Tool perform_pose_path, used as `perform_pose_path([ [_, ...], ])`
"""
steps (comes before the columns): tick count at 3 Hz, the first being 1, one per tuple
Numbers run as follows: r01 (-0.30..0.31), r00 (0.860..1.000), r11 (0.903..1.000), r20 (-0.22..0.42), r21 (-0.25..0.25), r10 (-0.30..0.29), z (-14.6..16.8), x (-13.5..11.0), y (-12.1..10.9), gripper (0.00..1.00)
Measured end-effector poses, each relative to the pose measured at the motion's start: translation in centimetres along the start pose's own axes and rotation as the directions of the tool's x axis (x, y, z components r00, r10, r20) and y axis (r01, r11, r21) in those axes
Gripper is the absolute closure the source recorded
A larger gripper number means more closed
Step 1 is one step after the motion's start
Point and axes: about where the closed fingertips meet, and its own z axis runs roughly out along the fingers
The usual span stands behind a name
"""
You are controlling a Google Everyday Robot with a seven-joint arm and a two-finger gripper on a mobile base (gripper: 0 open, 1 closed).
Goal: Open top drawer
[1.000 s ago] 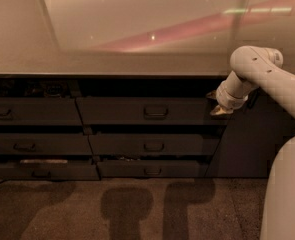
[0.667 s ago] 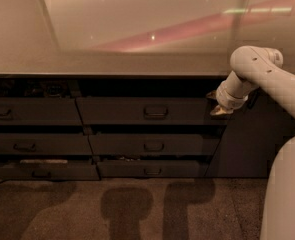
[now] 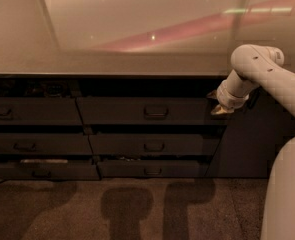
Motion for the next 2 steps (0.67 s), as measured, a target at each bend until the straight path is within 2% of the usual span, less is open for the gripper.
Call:
perform_pose_path([
  [2,0.003,1.0,1.0,0.0,0.001,-0.003,0.04,0.09,0.16,1.0],
])
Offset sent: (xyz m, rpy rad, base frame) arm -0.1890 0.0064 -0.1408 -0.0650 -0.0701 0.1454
